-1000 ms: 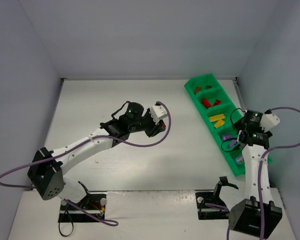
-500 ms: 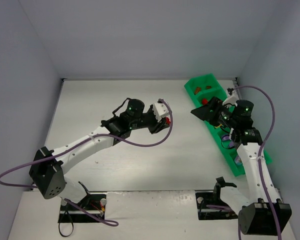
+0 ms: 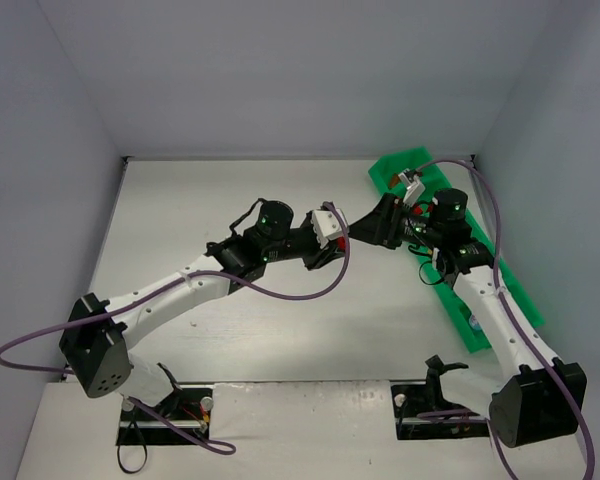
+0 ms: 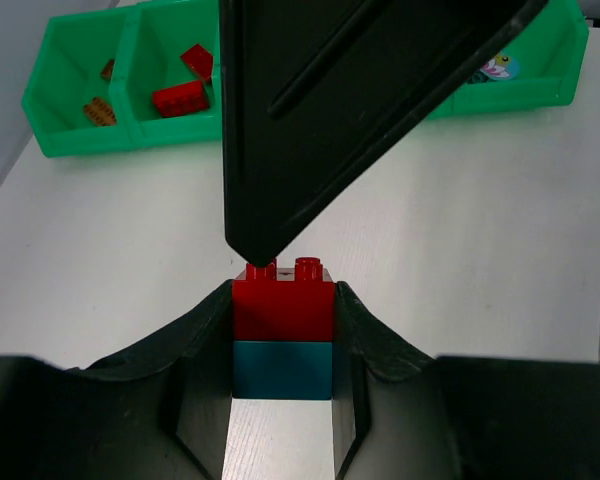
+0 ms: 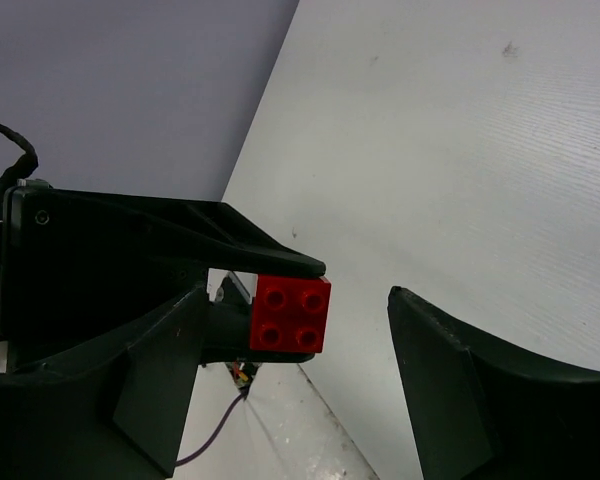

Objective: Sort the legos into containers by color

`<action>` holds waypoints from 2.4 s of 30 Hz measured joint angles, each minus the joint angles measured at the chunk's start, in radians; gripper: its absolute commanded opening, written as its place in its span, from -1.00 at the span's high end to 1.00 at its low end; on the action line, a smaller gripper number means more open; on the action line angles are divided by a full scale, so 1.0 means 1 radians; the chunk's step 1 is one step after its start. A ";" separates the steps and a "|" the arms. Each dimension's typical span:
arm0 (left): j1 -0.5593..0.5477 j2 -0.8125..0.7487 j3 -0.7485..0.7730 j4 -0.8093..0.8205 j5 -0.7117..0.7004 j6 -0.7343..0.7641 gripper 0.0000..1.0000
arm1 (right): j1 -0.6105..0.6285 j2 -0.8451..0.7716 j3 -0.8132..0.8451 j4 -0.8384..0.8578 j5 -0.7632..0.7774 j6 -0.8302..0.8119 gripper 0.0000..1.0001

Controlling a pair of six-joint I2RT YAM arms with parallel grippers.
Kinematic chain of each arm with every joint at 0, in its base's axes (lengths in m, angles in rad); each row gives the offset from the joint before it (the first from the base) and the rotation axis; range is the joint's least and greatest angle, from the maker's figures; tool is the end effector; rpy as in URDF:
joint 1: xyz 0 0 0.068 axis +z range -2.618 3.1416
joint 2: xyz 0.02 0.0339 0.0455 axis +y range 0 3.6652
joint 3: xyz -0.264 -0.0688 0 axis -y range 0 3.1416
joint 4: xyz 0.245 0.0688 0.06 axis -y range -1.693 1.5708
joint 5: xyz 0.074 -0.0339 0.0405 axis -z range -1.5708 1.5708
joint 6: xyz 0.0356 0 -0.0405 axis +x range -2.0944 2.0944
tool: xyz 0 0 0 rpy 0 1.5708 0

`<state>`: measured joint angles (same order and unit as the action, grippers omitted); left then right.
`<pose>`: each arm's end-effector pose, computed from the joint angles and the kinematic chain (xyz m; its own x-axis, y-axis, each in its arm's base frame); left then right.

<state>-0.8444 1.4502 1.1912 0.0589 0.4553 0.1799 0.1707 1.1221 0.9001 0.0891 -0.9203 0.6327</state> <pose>0.2170 -0.2678 0.3498 0.0415 0.1953 -0.9799 0.9658 0.2433 0.0894 0.2439 0.0708 0.3433 -0.6258 0.2555 -0.7370 -0.6326 0.3865 0.6711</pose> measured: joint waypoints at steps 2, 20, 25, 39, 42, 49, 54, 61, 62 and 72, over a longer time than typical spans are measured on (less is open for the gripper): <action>0.000 0.000 0.000 0.006 0.000 0.000 0.97 | 0.010 0.005 0.000 0.008 -0.003 0.000 -0.36; 0.000 0.000 0.000 0.033 -0.008 0.001 0.97 | 0.072 0.041 0.000 0.022 -0.021 -0.001 -0.04; 0.000 0.000 0.000 0.043 -0.009 0.001 0.97 | 0.073 0.041 0.000 0.024 -0.023 -0.006 0.45; -0.002 -0.016 -0.014 0.017 -0.050 0.039 -0.44 | 0.073 0.043 -0.001 0.026 -0.020 -0.018 1.00; -0.002 -0.025 -0.021 -0.009 -0.067 0.058 -0.44 | 0.073 0.050 -0.001 0.026 -0.020 -0.024 1.00; -0.002 -0.026 -0.025 -0.032 -0.090 0.082 -0.35 | 0.073 0.055 0.000 0.026 -0.021 -0.030 1.00; -0.002 -0.026 -0.025 -0.031 -0.091 0.082 -0.33 | 0.073 0.055 0.000 0.026 -0.021 -0.031 1.00; -0.002 -0.007 -0.025 -0.003 -0.091 0.077 -0.19 | 0.073 0.055 0.000 0.026 -0.020 -0.031 1.00; -0.002 -0.003 -0.025 0.000 -0.091 0.076 -0.17 | 0.073 0.055 0.000 0.026 -0.021 -0.031 1.00; -0.002 0.021 -0.024 0.008 -0.085 0.066 0.40 | 0.073 0.055 0.000 0.027 -0.019 -0.032 1.00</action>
<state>-0.8463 1.4715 1.1667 0.0669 0.3698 0.2459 0.2440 1.1767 0.8997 0.1162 -0.9394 0.6010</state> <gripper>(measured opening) 0.369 0.338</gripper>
